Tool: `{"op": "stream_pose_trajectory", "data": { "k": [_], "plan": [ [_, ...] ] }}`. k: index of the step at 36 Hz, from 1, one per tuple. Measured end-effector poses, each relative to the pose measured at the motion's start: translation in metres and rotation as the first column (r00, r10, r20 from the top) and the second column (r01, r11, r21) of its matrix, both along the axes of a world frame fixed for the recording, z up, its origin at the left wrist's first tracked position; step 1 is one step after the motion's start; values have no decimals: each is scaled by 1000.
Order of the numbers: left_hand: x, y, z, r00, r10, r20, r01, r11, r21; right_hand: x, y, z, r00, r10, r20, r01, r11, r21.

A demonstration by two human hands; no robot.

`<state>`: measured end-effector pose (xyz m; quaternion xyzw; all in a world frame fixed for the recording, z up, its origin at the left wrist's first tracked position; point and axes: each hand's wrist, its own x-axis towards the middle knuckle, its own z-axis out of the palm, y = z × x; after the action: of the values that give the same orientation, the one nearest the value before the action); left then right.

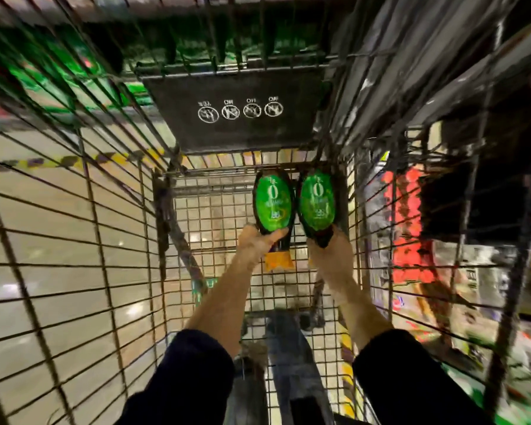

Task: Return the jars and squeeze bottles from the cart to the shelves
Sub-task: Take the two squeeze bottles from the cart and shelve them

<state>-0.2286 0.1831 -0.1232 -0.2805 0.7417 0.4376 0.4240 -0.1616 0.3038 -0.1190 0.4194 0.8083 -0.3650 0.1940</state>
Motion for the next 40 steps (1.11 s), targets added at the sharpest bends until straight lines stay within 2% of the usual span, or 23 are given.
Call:
{"op": "stream_pose_trajectory", "data": {
  "k": [9,12,17,20,26,32,36,40],
  "plan": [
    [-8,-3,2,997,-25,71,21,998,59,-8,13,-14,992,-124,7,124,988,-96],
    [-10,-7,4,996,-40,84,35,998,61,-13,15,-16,986,-160,50,165,980,-116],
    [-13,-16,7,992,-29,124,17,995,94,-17,18,-26,967,-246,67,253,959,-126],
    [-12,-22,8,985,11,174,-29,994,101,-18,17,-27,946,-316,69,324,928,-185],
    [-11,-33,13,979,23,202,-51,990,134,-26,10,-26,949,-277,153,307,922,-236],
    [-8,-46,17,981,74,182,-91,992,88,-31,-1,-10,954,-237,182,281,918,-280],
    [-4,-50,26,972,124,201,-143,986,81,-29,-6,3,938,-302,170,340,899,-276],
    [6,-54,41,966,174,190,-188,981,57,-26,-6,15,895,-406,186,447,831,-333]
  ]
}}
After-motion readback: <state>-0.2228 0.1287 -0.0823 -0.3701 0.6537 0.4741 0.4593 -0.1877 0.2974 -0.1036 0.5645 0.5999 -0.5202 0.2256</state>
